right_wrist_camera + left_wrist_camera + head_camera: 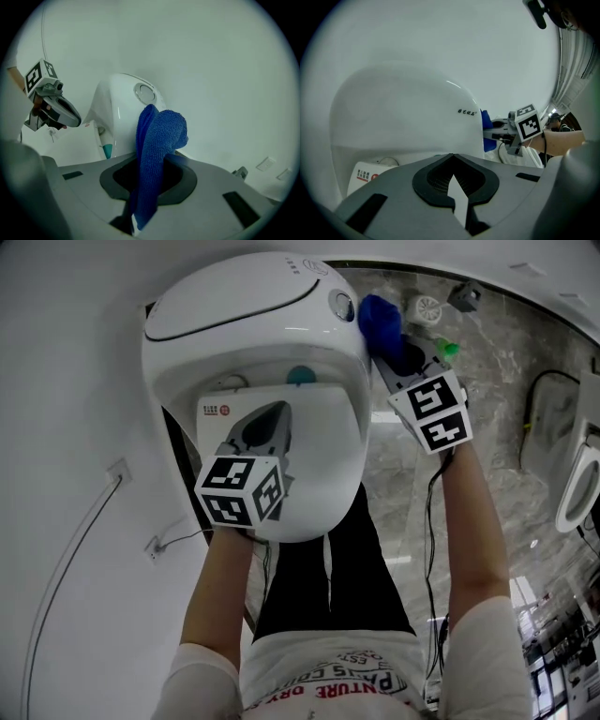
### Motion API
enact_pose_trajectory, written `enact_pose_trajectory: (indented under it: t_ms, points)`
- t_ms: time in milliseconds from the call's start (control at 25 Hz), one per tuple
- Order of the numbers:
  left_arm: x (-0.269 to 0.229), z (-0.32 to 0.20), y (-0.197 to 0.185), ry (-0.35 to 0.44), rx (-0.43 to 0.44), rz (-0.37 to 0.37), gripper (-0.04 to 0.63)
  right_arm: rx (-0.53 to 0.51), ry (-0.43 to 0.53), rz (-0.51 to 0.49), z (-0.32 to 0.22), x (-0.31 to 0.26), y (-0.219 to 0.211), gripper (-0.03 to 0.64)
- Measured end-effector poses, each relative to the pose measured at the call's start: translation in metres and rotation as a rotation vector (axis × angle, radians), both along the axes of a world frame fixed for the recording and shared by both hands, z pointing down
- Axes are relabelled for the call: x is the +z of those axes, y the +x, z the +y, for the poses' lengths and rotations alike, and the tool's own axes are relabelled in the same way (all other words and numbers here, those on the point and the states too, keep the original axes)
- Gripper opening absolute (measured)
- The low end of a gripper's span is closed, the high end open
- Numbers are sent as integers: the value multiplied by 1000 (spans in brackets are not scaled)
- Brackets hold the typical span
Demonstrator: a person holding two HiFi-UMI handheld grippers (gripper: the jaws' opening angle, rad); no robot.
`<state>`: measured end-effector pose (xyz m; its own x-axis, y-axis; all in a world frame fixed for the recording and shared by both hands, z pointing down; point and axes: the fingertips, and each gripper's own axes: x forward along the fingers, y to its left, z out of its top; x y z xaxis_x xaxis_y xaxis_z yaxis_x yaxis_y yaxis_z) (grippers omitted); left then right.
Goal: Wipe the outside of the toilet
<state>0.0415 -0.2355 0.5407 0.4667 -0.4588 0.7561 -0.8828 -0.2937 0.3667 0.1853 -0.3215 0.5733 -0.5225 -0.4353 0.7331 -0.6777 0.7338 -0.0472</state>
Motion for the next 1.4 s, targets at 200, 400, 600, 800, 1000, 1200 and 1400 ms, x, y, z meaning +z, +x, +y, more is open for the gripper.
enact_pose_trajectory:
  t_ms: [200, 400, 600, 800, 1000, 1200, 1400]
  points:
    - [11, -1, 12, -1, 21, 12, 6, 6, -52, -10, 40, 31, 6, 75]
    - [17, 14, 33, 3, 135, 9, 6, -36, -54, -56, 76, 51, 10, 76]
    - [23, 21, 53, 15, 191, 22, 6, -22, -103, -81, 105, 69, 10, 76]
    - [27, 29, 70, 20, 236, 15, 6, -13, -109, -97, 128, 82, 10, 77]
    - [32, 48, 82, 18, 303, 2, 6, -6, -143, -96, 153, 92, 12, 77]
    - [31, 66, 94, 23, 326, 6, 6, 41, -193, -104, 185, 103, 12, 76]
    - [30, 98, 96, 6, 351, 1, 6, 87, -250, -112, 235, 115, 9, 77]
